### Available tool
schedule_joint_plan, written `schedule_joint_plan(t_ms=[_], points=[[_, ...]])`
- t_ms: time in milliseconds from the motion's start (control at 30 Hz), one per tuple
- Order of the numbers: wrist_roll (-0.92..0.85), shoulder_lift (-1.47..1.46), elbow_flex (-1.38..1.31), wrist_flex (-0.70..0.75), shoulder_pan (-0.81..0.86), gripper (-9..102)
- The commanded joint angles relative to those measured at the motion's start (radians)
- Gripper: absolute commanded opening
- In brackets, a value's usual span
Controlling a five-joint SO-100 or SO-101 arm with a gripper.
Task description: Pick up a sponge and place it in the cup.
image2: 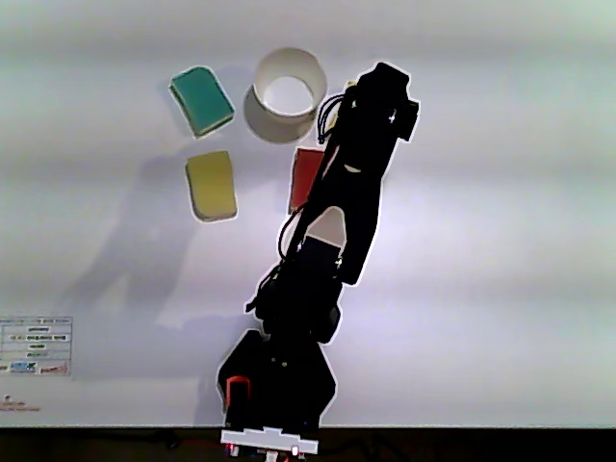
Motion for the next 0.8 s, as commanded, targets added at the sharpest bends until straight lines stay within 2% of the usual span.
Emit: schedule_joint_plan(t_ms=[0, 233, 767], points=[[-0.017, 0.008, 0.008, -0.034, 0.006, 37], [-0.023, -0.072, -0.023, -0.115, -0.003, 39], [0.008, -0.201, -0.078, -0.172, -0.058, 38]])
